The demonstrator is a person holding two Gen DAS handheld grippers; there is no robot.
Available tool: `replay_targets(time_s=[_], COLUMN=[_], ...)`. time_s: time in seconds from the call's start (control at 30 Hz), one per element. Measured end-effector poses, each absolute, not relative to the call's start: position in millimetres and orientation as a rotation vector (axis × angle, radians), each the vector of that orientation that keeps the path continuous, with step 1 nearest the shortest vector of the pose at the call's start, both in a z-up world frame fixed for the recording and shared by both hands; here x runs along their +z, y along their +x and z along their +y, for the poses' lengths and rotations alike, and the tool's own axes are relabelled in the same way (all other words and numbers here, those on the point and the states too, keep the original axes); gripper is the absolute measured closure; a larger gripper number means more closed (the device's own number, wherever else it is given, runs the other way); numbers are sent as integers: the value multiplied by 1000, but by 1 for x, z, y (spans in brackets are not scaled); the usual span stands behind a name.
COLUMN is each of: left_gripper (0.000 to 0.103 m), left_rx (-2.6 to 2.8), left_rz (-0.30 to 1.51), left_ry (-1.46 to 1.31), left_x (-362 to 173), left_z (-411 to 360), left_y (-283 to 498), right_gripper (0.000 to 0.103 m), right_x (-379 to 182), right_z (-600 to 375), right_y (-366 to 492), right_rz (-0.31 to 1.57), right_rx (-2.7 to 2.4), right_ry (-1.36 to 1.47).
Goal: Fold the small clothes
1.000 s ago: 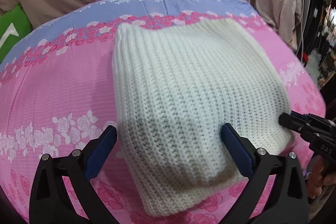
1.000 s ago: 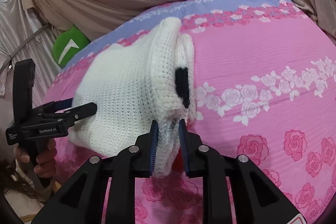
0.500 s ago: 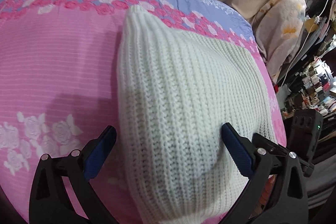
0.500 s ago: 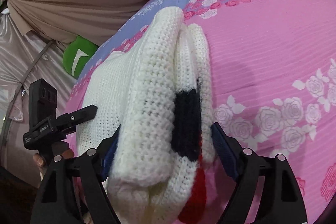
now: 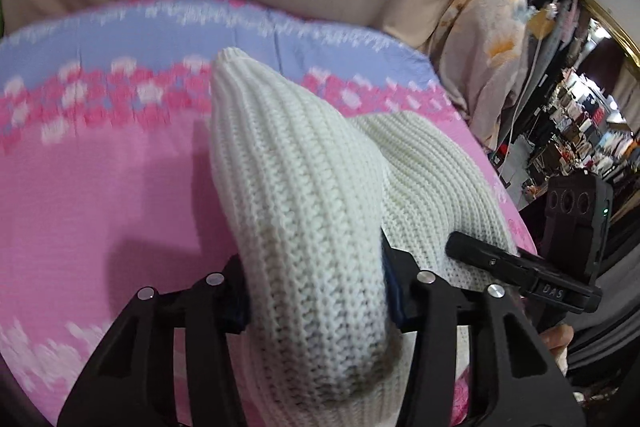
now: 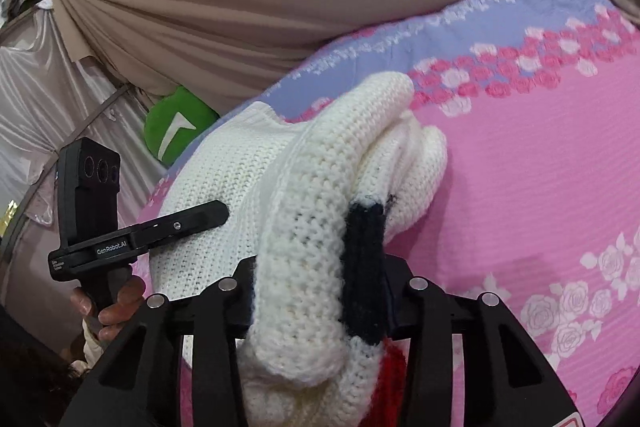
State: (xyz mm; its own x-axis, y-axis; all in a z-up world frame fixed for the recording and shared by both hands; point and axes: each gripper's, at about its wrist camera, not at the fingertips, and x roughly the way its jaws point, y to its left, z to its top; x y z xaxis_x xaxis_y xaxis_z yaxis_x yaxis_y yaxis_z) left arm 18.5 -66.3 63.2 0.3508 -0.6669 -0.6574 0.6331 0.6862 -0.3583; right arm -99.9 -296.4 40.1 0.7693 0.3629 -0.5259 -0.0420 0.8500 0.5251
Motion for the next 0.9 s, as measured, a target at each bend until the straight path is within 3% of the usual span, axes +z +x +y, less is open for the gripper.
replay_targets(time_s=[0.3,0.4,0.57,0.67,0.73,0.8,0.9], left_gripper=[52,40,42,41,40,40,40], left_rx=[-724,-624,-409,-425,-428,-440,-470], left_rz=[563,577,747,735,693,662,672], left_ry=[9,44,108,40,19,24,83], left_x=[150,135,56,55,70,82,84], left_z=[2,19,46,77,90,91,72], left_y=[50,92,166,157,140,125,106], right_gripper=[60,55,54,55,63,82,100], right_x=[117,98,41,53,71,85,83], right_z=[-232,-216,-201,-204,-193,-175,-152], right_y=[-22,31,97,79,61,50,50], right_rz=[463,506,656,616,580,569,600], right_rx=[303,302,95,162,171,186,198], right_ry=[414,424,368,422,361,288,190])
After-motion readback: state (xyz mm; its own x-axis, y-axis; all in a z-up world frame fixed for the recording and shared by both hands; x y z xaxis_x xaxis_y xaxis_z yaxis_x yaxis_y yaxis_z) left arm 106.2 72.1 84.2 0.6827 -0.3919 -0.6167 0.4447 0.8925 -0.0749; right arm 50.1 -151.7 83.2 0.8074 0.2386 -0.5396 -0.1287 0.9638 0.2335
